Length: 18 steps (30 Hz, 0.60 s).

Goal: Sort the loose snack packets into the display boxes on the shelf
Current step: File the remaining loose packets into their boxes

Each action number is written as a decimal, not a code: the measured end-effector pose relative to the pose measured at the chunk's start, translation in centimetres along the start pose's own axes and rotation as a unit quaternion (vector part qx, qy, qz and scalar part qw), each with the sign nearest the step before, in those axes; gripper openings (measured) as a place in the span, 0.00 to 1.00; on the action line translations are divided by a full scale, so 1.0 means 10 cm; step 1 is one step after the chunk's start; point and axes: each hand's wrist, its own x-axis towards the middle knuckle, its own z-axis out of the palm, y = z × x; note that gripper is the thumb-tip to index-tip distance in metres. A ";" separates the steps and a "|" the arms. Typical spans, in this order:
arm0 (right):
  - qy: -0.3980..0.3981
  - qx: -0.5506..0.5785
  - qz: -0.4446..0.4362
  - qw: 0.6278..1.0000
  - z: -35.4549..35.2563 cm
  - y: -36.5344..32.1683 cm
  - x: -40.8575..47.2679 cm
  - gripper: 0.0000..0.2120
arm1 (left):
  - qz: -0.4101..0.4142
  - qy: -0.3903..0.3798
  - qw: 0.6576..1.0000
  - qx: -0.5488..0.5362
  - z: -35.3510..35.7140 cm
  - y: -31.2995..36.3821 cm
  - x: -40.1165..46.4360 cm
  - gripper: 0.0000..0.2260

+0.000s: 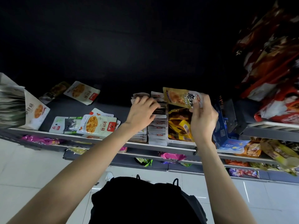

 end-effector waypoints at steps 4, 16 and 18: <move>-0.017 -0.022 0.008 1.000 0.05 0.03 0.06 0.10 | -0.030 -0.014 0.999 0.004 0.03 0.00 0.01 0.23; -0.162 -0.220 -0.164 0.948 0.65 0.14 0.38 0.09 | 0.009 0.030 1.000 0.000 0.02 -0.04 0.03 0.09; -0.161 -0.229 -0.183 0.943 0.72 0.07 0.48 0.07 | 0.002 0.030 1.000 -0.006 0.01 -0.04 0.05 0.10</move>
